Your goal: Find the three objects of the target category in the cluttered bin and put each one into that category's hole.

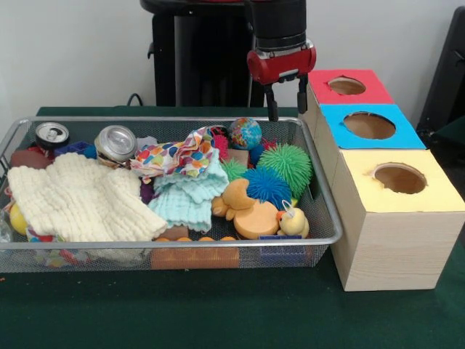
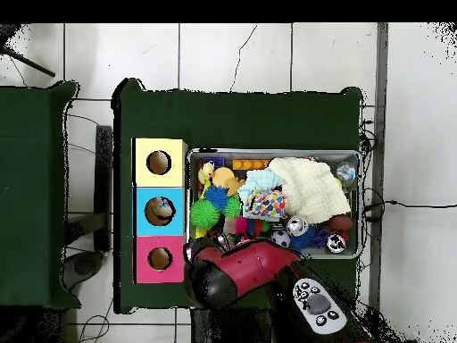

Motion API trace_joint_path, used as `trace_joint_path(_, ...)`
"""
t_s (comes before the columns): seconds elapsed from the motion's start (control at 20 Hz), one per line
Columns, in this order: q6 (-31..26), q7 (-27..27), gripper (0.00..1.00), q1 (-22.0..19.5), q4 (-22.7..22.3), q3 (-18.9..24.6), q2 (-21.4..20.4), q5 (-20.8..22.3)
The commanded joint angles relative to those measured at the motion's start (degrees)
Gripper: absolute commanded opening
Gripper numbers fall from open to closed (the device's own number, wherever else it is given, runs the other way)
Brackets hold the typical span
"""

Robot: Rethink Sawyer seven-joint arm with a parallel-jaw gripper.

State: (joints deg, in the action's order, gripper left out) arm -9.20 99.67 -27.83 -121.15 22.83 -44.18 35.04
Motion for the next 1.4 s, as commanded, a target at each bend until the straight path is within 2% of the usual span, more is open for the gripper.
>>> trace_joint_path(0.05, 1.4, 8.9, 1.00, 0.0, 2.6, -2.7, 1.7, -2.6)
trace_joint_path(0.25, -4.6, 3.8, 1.00, -4.5, 1.4, 1.3, -2.3, -3.7)
trace_joint_path(0.5, -11.6, -4.4, 1.00, -10.8, 2.1, 6.5, -4.8, -4.3)
trace_joint_path(1.1, -15.4, -9.0, 1.00, -18.5, 4.9, 10.4, -1.2, -0.1)
trace_joint_path(1.4, -14.4, -9.0, 1.00, -20.3, 7.5, 10.4, 5.2, 2.6)
